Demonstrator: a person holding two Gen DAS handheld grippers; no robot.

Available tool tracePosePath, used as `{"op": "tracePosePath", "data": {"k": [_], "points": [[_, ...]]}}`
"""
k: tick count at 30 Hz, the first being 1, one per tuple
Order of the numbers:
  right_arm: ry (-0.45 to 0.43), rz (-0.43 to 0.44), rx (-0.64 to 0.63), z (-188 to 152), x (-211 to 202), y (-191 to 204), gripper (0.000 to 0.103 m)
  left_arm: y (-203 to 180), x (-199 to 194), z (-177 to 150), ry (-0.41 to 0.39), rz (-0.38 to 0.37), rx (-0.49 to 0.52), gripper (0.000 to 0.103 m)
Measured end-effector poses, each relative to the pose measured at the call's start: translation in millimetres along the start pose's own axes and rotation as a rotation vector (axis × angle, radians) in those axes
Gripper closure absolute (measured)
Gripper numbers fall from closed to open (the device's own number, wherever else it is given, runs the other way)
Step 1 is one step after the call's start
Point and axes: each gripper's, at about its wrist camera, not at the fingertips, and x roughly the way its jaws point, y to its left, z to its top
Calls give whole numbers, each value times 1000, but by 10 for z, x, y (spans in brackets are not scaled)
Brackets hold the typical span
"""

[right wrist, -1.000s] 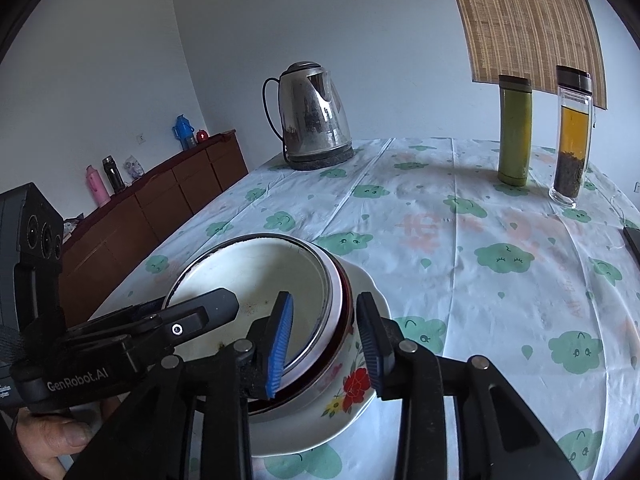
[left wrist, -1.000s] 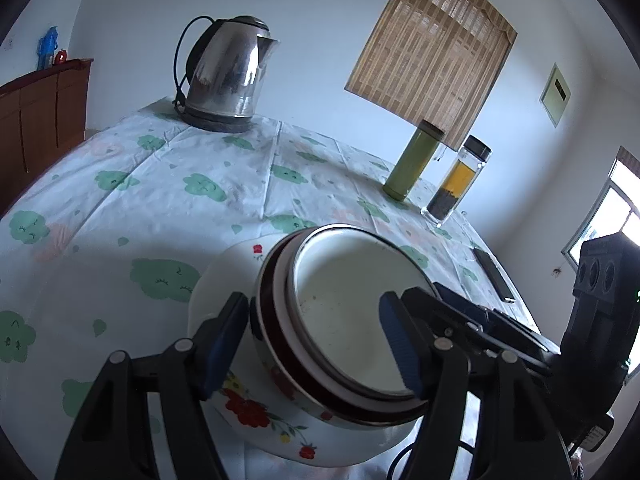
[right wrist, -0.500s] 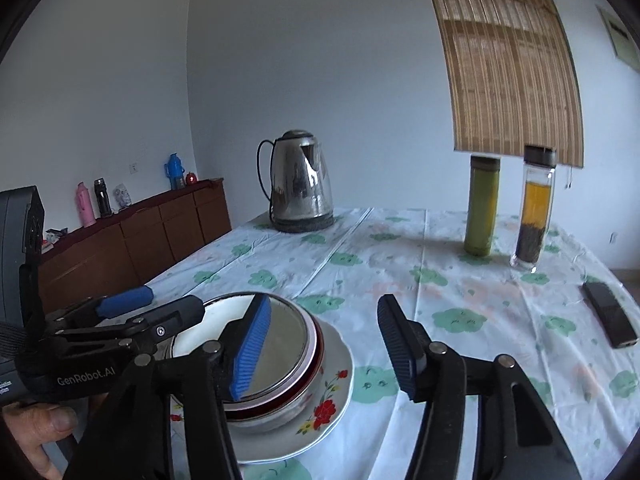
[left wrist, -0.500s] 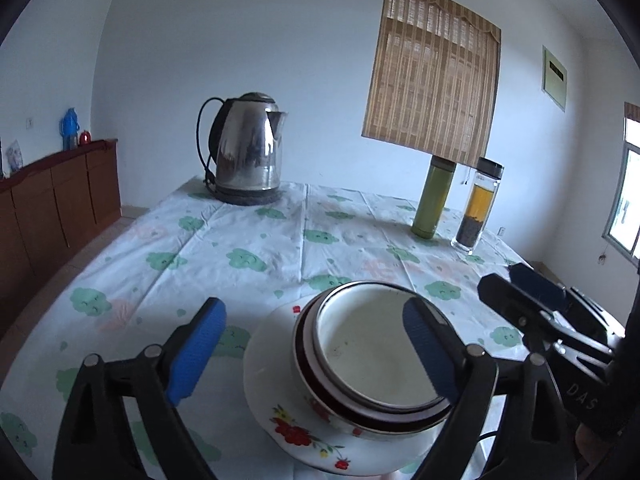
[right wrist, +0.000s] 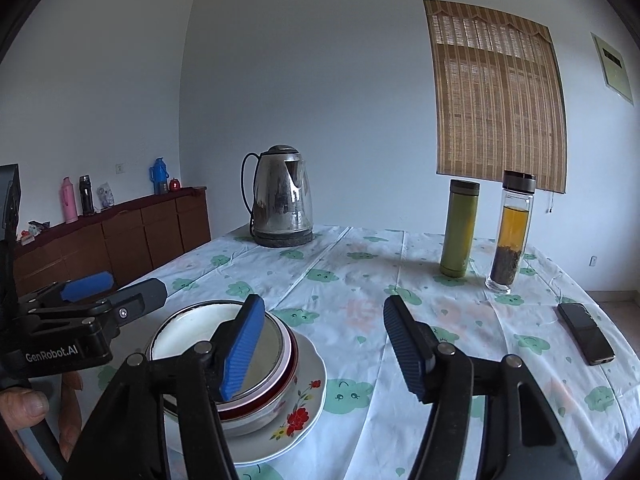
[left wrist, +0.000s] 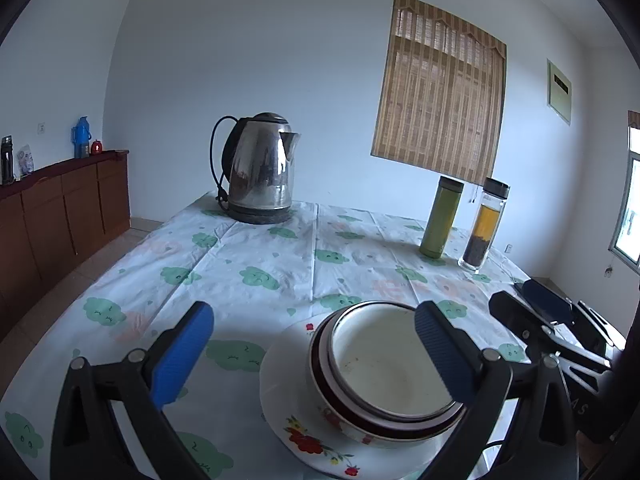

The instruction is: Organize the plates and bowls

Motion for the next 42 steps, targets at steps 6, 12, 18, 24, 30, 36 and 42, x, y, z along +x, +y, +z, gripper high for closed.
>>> {"op": "tracePosePath", "data": {"k": [6,12,18,24,30,36,42], "points": [[5,0,-5,-5,-3,7,39,2,-1,0,0,1,-1,1],[6,0,-5,-8,-7,9,39,3,2,1,-1,0,2,1],[11,-1,-8,-13,-11,17,39,-2,0,-2,0,3,2,1],[10,-3,-10,-16,-24,21,39,-1,-1,-7,0,2,3,1],[10,-2,-11,-15,-19,22,38,3,1,-10,1,3,3,1],[12,-2,-10,-17,-21,16,38,1,0,-9,1,3,4,1],[11,-1,-11,-16,-18,15,38,2,0,-9,1,3,4,1]]}}
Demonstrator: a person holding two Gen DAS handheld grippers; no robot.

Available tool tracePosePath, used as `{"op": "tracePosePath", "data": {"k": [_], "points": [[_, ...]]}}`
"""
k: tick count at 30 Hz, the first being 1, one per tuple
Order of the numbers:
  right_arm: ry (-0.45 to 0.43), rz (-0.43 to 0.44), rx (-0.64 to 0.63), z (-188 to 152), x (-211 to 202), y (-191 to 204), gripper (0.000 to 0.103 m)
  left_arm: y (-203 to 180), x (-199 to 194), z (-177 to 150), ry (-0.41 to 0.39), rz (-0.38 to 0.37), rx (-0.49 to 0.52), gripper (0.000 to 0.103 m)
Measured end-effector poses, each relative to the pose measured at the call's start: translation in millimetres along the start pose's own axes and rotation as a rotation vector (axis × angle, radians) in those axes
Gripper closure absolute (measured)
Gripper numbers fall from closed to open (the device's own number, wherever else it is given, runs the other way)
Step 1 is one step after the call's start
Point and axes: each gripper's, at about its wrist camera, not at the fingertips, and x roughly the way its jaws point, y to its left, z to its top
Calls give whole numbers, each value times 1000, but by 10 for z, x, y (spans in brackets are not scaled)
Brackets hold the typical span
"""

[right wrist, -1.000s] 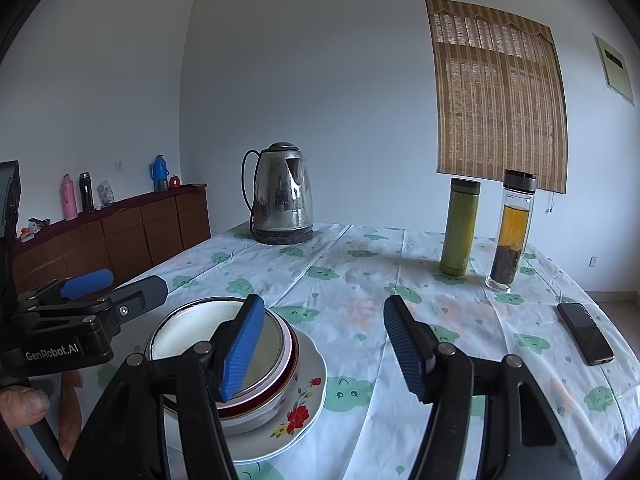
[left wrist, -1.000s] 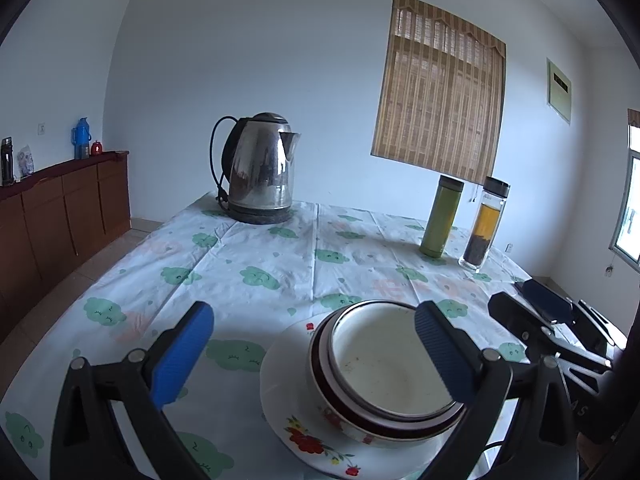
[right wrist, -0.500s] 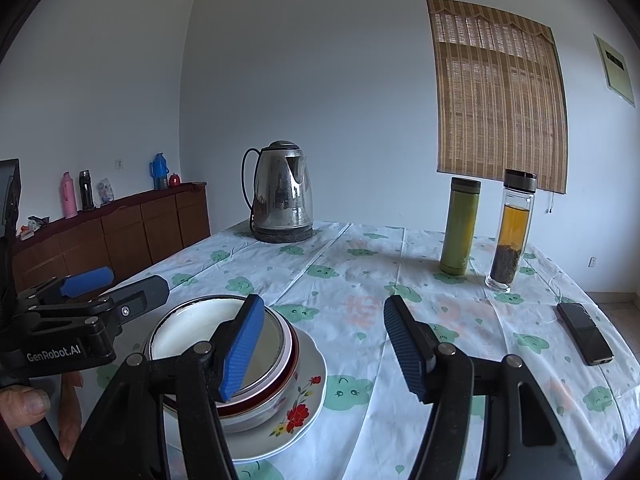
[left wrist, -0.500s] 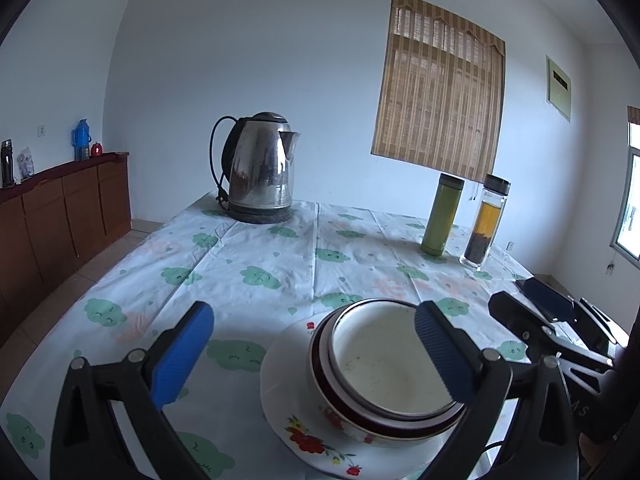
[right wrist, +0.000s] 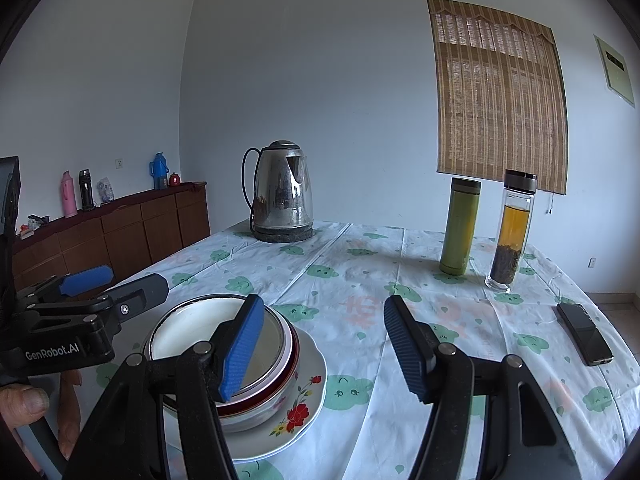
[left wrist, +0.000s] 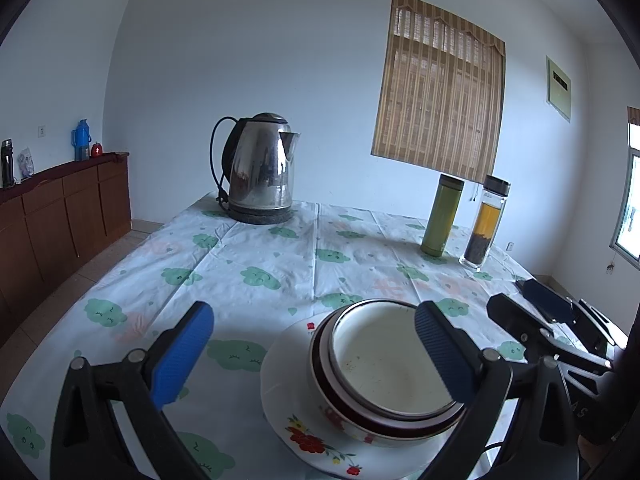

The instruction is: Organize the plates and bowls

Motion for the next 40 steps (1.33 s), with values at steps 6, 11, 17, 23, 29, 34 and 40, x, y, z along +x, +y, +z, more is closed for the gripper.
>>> {"op": "tracePosePath", "data": {"k": [6,11,17,23,29,34,40], "points": [[7,1,-4,-8,18,5,38,5,3,-1,2,3,1,1],[14,3,-5,-21,38,14,38,24,2,-3,5,7,0,1],[14,2,-8,-31,52,15,38,58,23,7,30,26,-9,1],[12,0,-8,-33,53,18,38,106,7,17,16,40,-45,0],[17,-3,-9,-49,59,13,38,33,-36,34,-36,80,-10,0],[18,-8,-13,-47,54,23,38,-185,-242,7,-201,107,129,0],[18,-12,-3,-42,51,4,38,-121,-198,54,-171,80,102,0]]}}
